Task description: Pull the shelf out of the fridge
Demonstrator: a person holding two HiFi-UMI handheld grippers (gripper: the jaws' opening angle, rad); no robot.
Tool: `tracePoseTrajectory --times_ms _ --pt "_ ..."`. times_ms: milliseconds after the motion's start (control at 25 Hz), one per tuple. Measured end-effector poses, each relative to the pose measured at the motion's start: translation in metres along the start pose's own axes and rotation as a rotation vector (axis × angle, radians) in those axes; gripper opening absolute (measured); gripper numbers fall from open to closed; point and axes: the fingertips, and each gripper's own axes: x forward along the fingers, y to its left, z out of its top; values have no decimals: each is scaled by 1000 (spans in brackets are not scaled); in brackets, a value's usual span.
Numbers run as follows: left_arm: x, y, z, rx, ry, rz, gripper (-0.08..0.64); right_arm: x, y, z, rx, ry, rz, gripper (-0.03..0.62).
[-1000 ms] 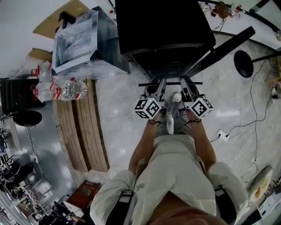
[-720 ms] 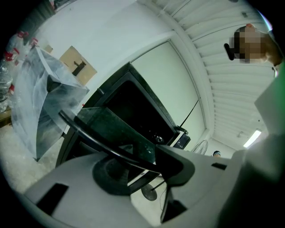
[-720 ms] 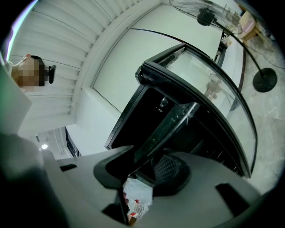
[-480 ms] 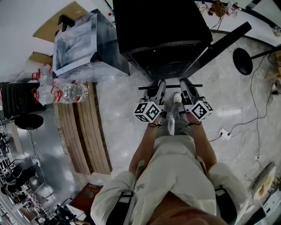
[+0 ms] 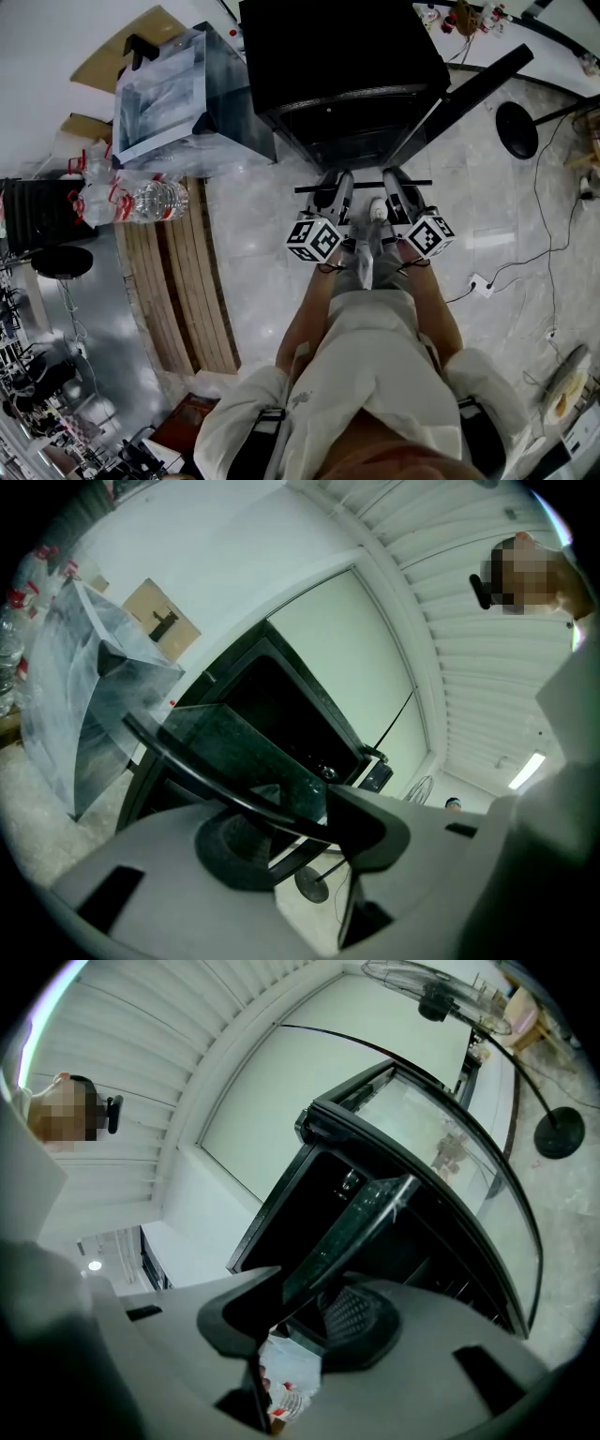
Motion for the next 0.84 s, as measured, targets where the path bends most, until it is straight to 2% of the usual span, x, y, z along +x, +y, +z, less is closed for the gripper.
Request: tracePoseTrajectory --times_ms 840 --pt "-18 -9 -1 -9 12 5 167 -15 13 -5 3 23 -1 112"
